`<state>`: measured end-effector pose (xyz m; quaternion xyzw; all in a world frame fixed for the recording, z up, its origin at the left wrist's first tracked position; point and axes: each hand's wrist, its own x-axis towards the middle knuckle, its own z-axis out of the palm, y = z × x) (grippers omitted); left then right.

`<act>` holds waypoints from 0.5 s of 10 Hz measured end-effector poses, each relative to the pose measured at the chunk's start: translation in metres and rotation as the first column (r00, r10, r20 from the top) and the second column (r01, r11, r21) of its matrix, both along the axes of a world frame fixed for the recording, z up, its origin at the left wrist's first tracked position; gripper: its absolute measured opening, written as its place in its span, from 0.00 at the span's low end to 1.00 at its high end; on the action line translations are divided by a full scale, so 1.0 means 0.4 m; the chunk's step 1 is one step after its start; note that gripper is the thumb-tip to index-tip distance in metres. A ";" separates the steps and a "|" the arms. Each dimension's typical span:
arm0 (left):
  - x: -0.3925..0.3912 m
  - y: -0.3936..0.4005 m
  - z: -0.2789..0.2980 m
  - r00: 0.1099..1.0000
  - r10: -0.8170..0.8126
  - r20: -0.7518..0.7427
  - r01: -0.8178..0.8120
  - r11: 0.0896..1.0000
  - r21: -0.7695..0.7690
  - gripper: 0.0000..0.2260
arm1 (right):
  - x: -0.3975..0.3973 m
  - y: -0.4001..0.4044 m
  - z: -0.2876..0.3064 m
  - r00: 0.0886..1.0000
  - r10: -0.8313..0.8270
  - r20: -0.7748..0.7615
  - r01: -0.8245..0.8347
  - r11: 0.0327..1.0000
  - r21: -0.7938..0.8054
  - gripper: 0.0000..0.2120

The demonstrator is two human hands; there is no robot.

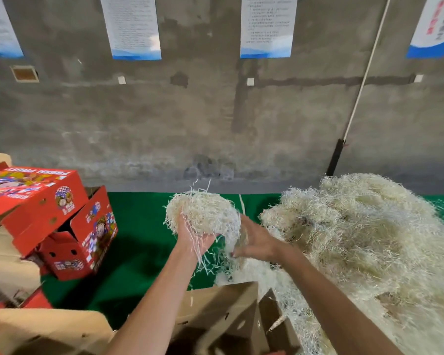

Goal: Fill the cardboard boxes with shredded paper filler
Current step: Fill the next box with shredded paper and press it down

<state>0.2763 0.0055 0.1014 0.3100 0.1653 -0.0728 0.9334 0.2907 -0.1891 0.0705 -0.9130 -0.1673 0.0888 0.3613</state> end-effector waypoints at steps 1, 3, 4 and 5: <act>-0.015 -0.039 0.065 1.000 0.002 0.013 -0.001 0.997 -0.074 0.28 | -0.001 0.039 -0.017 0.994 -0.093 -0.051 0.091 0.995 -0.043 0.63; 0.002 0.001 0.095 0.997 0.058 -0.055 -0.040 0.959 0.280 0.25 | 0.020 -0.033 -0.061 0.938 -0.244 0.246 0.310 0.909 -0.279 0.11; 0.023 0.056 0.084 0.993 0.115 0.013 -0.115 0.974 0.196 0.26 | 0.024 -0.089 -0.048 0.918 -0.252 0.306 0.361 0.852 -0.379 0.08; 0.025 0.071 0.064 0.989 0.147 -0.018 -0.146 0.988 0.041 0.31 | 0.040 -0.115 -0.031 0.903 -0.261 0.341 0.393 0.823 -0.410 0.09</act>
